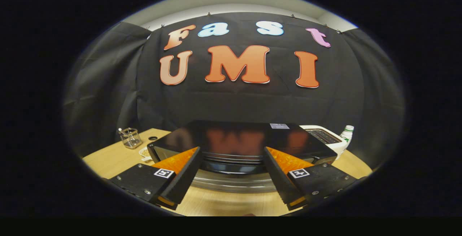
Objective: Open the toaster oven, put the food inside, and close the toaster oven door.
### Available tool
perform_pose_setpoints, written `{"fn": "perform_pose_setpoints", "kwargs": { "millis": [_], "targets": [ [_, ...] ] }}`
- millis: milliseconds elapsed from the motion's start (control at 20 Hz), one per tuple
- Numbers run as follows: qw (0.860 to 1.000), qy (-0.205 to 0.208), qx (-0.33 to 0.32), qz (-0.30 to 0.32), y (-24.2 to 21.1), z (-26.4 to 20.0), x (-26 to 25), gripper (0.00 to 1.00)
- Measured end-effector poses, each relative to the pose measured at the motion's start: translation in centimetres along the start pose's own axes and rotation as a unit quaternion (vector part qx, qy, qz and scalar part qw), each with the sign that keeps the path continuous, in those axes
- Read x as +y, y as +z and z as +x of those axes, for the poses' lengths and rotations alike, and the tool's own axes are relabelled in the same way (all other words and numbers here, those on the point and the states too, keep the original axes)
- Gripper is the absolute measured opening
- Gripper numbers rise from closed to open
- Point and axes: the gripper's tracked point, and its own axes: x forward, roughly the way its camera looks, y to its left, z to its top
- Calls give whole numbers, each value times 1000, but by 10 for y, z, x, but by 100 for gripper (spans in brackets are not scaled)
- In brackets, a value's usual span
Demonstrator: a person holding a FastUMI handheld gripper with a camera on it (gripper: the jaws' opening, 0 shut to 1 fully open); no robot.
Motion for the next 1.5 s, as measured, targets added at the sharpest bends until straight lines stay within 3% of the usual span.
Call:
{"fn": "perform_pose_setpoints", "kwargs": {
  "millis": [400,750,950,1150,1500],
  "targets": [
    [999,18,30,10,-13,-7,3,90],
    [999,49,22,-7,-32,-55,14,85],
    [991,101,84,-12,-75,-91,20,85],
    [981,131,135,40,-109,-108,14,84],
    [970,103,203,88,-166,-102,-10,79]
  ]
}}
